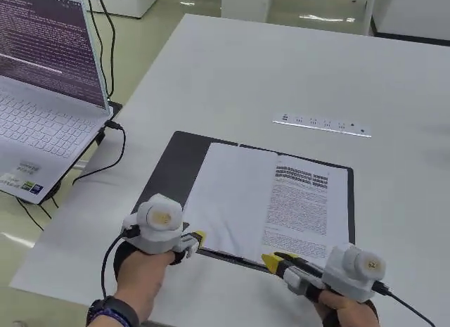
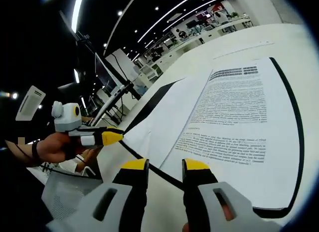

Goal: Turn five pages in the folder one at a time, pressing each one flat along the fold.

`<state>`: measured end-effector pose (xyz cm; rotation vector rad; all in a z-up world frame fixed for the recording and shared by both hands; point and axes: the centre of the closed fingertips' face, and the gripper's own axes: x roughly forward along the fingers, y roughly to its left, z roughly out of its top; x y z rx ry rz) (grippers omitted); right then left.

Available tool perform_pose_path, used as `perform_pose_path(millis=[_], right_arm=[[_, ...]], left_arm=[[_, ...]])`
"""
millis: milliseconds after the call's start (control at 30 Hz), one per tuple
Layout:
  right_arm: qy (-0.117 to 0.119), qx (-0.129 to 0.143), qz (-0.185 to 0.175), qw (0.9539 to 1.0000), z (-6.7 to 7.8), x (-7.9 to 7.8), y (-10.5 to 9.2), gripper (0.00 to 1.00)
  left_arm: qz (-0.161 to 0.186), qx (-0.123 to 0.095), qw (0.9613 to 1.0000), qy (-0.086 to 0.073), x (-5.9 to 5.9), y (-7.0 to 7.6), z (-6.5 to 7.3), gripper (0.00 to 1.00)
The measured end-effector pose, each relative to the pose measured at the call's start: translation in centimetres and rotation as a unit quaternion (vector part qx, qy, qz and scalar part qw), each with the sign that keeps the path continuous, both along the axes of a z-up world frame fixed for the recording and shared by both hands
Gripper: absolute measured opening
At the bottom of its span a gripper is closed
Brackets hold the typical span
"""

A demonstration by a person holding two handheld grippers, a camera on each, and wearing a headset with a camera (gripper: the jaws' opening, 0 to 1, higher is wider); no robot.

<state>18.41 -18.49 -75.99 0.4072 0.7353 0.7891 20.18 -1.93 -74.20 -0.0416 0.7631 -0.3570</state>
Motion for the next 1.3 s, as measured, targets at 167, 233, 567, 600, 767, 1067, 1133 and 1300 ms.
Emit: perform_pose_path(millis=[167,233,567,600,767,1067,1133,1300], right_arm=[[-0.049,-0.038,-0.008,0.9980,1.6,0.0,-3.5,0.31],[-0.055,-0.038,-0.020,0.9976,2.1,0.0,-4.5,0.33],[-0.096,-0.059,-0.066,0.9914,5.0,-1.0,-9.1,0.41],[-0.097,-0.060,-0.069,0.9911,5.2,-1.3,-9.6,0.42],[-0.102,-0.069,-0.074,0.9896,6.0,-2.6,-10.9,0.45],[-0.099,-0.064,-0.097,0.9883,7.3,-3.5,-12.4,0.53],[-0.097,-0.060,-0.102,0.9883,7.4,-3.7,-12.6,0.56],[-0.091,-0.058,-0.108,0.9882,7.4,-4.0,-13.0,0.60]], left_arm=[[-0.009,0.002,0.9999,-0.009,-0.8,0.2,1.7,0.25],[-0.015,0.009,0.9997,-0.016,-0.9,0.6,2.5,0.28],[-0.016,0.026,0.9982,-0.051,-1.4,2.6,6.4,0.35],[-0.017,0.027,0.9981,-0.052,-1.5,2.7,6.6,0.36],[-0.013,0.026,0.9981,-0.055,-2.6,3.4,7.4,0.42],[0.008,-0.015,0.9970,-0.075,-4.5,3.5,9.7,0.55],[0.012,-0.015,0.9969,-0.076,-4.8,3.6,9.8,0.56],[0.030,-0.017,0.9968,-0.072,-5.5,4.1,9.6,0.57]])
